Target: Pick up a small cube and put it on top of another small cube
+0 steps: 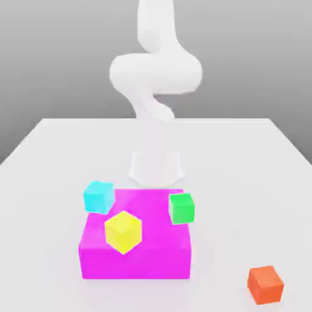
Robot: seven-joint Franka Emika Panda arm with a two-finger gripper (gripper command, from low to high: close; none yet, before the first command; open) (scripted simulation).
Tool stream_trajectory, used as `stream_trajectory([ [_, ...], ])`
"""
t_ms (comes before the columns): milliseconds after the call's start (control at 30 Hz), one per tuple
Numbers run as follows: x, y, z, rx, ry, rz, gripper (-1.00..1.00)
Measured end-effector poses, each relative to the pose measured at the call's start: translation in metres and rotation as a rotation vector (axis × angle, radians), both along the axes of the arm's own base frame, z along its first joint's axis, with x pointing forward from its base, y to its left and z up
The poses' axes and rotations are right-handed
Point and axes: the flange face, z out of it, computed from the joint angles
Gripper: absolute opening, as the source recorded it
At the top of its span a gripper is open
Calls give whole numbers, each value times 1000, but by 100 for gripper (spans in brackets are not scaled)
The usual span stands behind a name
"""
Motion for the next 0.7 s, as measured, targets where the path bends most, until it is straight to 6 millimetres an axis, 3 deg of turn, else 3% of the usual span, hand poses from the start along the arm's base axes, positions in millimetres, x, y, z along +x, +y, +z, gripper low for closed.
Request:
stream_trajectory([
  [167, 58, 35, -78, -43, 136, 0, 0],
  [367, 101, 75, -181, -77, 289, 20, 0],
  [533, 117, 110, -271, -90, 415, 52, 0],
  [700, 111, 149, -360, -87, 539, 102, 0],
])
